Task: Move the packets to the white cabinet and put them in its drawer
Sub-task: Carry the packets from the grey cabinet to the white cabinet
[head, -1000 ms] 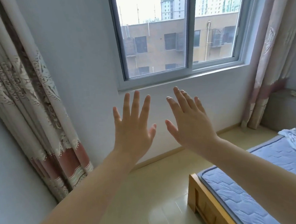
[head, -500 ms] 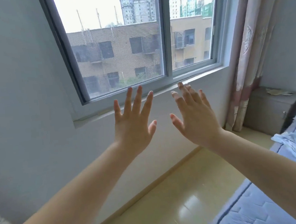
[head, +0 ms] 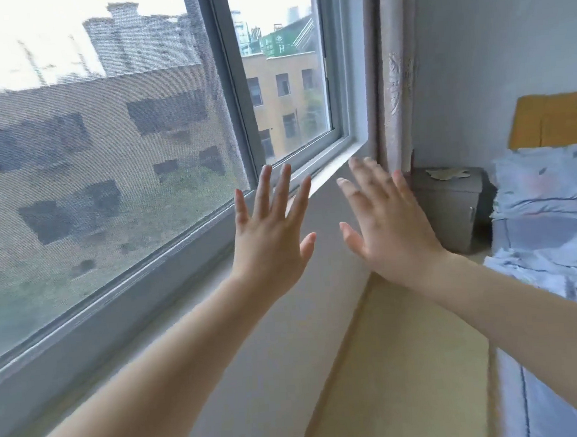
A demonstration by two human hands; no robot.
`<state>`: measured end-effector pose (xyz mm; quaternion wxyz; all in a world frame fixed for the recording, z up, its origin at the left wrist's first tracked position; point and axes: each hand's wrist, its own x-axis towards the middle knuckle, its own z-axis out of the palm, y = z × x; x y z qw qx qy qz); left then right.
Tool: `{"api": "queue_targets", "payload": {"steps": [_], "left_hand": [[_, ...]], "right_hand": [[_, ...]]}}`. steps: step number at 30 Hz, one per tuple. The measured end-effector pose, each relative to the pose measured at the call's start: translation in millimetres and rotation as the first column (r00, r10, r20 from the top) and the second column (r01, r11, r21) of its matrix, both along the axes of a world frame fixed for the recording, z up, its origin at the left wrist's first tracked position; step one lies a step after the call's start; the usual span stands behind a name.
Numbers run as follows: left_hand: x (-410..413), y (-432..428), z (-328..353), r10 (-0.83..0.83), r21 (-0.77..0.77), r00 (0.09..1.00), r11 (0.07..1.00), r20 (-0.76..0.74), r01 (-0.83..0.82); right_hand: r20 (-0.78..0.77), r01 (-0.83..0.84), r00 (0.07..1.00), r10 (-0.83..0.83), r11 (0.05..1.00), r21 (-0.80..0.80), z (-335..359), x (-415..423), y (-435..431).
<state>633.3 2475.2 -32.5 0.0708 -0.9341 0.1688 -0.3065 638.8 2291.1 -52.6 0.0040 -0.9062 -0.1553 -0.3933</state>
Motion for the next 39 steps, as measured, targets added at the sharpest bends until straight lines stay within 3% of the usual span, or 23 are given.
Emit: {"api": "queue_targets", "payload": {"steps": [11,14,18,21,30,39], "left_hand": [[284.2,-142.2,-54.6,-0.336,-0.034,0.932,0.942,-0.137,0.335],[365.0,-202.2,-63.4,-0.430,-0.003,0.897,0.902,-0.098,0.432],[472.7,-287.3,-57.8,-0.462,0.057,0.874,0.879,-0.149,0.474],[540.3,-340.0,-55.3,-0.496,0.032,0.862,0.865,-0.105,0.501],[771.2,-467.0,-97.7,-0.534,0.091,0.836,0.833,-0.125,0.545],[1020.2,-634.2,-105.4,-0.609,0.033,0.766,0.778,-0.206,0.627]], "right_hand": [[-0.102,0.392,0.917,-0.385,0.919,0.052,-51.5,217.2,-132.4],[-0.131,0.437,0.894,-0.429,0.899,0.039,-60.1,289.1,-187.8],[-0.179,0.499,0.854,-0.488,0.866,0.024,-56.6,383.5,-270.3],[-0.193,0.531,0.834,-0.517,0.847,0.021,-52.6,444.3,-317.3],[-0.217,0.549,0.811,-0.544,0.835,-0.042,-75.1,662.0,-436.3],[-0.277,0.653,0.712,-0.645,0.754,-0.079,-76.1,894.7,-589.2]]}}
